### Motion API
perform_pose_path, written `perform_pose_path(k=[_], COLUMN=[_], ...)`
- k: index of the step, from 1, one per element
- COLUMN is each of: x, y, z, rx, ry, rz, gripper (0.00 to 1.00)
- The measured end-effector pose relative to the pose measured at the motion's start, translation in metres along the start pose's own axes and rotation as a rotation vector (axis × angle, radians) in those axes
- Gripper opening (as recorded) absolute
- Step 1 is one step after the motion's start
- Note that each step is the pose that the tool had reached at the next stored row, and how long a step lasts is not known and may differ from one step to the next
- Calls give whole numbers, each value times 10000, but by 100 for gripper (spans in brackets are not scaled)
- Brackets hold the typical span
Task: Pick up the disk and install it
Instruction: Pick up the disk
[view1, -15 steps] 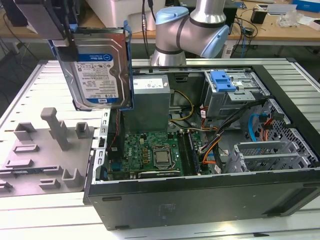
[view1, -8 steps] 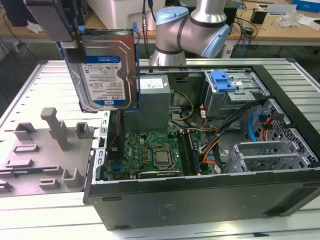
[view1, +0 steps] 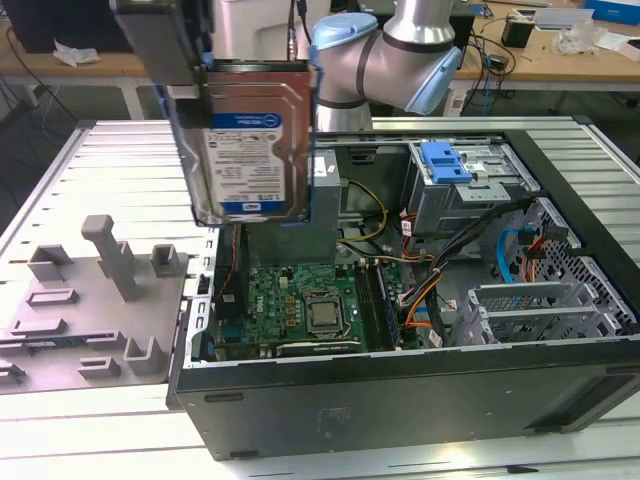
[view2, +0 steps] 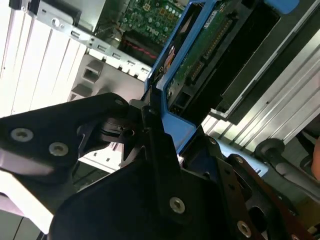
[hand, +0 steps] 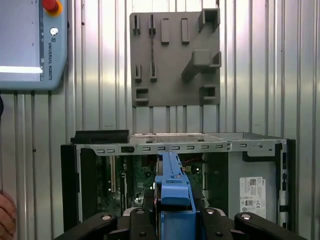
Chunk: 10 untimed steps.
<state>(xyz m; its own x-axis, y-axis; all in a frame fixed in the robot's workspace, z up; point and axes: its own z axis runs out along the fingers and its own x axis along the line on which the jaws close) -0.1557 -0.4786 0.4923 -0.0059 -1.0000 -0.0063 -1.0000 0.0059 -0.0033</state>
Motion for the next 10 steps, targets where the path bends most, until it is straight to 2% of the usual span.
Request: perform_pose_path(k=[1,4,6,7,10], x=[9,28,38,46,64], y=[-88,-273,-360,-439,-593], z=[0,1,1,1,2], rx=[-3,-9,-13,-16,-21], ry=[-1,-1,0,-1,-1], rz=[0,0,-1,1,1], gripper=[37,37,37,37,37])
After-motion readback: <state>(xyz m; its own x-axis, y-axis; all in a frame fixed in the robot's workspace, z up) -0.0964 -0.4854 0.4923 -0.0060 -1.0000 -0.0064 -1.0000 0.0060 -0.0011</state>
